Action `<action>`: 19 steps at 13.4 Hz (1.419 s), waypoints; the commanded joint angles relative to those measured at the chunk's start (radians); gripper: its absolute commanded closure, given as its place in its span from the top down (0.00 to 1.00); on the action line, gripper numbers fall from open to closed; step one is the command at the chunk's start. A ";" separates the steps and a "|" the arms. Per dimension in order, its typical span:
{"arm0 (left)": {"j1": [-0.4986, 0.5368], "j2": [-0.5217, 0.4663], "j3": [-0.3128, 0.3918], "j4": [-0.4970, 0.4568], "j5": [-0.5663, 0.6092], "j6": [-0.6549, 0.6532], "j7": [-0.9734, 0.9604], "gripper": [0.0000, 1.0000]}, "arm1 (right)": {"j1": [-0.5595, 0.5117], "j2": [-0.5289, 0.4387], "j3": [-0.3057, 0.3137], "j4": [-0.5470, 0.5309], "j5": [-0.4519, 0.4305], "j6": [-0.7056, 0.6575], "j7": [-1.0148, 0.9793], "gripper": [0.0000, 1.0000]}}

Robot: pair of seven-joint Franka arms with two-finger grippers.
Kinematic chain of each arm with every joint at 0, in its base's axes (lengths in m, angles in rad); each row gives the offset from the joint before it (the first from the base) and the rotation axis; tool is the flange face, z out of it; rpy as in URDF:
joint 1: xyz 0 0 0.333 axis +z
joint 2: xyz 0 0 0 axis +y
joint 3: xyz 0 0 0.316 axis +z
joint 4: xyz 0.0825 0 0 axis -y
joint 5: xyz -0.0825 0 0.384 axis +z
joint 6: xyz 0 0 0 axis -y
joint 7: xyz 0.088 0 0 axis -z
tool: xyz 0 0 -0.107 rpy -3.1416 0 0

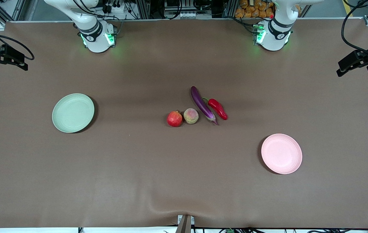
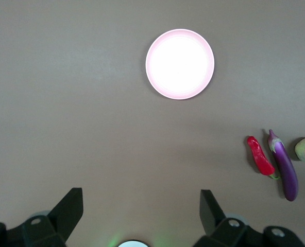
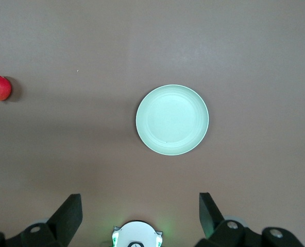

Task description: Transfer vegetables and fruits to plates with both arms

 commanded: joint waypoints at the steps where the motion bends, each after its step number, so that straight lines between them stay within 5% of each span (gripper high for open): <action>1: -0.001 0.033 -0.006 0.018 0.013 0.036 -0.014 1.00 | -0.016 0.003 0.008 0.011 0.018 -0.011 -0.001 1.00; 8: -0.131 0.283 -0.070 -0.016 0.020 0.260 -0.276 1.00 | -0.012 0.003 0.008 0.011 0.018 -0.011 0.001 1.00; 19: -0.452 0.406 -0.073 -0.522 0.019 0.933 -0.917 1.00 | -0.020 0.005 0.006 0.011 0.054 -0.020 0.001 1.00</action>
